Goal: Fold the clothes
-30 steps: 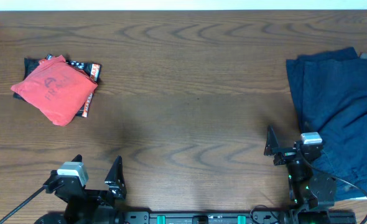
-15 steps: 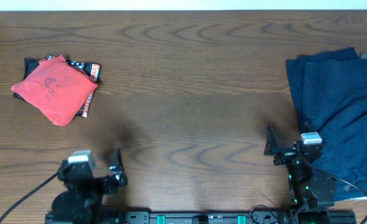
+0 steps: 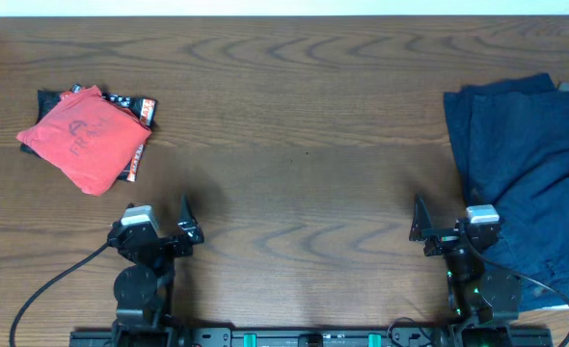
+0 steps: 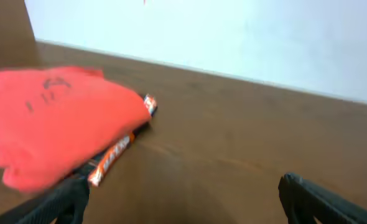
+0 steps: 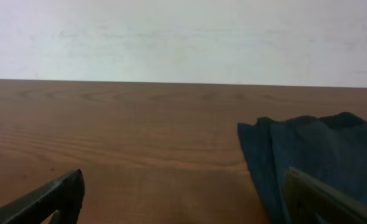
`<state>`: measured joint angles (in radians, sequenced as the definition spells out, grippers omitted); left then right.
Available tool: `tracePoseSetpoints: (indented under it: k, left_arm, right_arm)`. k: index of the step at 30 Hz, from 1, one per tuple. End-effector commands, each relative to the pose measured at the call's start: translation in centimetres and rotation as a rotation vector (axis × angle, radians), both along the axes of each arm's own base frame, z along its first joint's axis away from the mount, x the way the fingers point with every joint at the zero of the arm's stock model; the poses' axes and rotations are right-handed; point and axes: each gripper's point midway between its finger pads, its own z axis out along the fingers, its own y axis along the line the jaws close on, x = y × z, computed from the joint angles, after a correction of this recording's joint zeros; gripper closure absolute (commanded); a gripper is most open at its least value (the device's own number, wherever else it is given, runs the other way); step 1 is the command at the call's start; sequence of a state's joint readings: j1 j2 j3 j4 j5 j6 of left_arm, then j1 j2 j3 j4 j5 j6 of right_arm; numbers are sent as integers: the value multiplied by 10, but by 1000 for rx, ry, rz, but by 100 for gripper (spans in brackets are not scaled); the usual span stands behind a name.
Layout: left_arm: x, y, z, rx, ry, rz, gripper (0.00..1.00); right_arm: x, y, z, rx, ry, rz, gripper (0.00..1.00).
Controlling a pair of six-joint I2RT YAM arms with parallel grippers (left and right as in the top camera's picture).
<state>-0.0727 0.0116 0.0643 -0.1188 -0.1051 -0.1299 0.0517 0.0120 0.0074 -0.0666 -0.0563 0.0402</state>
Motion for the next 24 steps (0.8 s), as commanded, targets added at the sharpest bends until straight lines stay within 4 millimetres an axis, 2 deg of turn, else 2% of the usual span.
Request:
tracePoseSetpoints:
  k: [1,9,12,24]
  left_arm:
    - [2,4,-14,16,9,23,2]
    - [4,5,-4,156,-30,10,2]
    - [3,5,-15,164,16,2,2]
    - [3,3,-14,162,12,-7,2]
  right_arm:
    - [-1,3,0,-11,-3,17,1]
    - [-1,3,0,-11,-3,17,1]
    - [-1,3,0,-11,-3,17,1]
    - [-1,3,0,-11,-3,17,1]
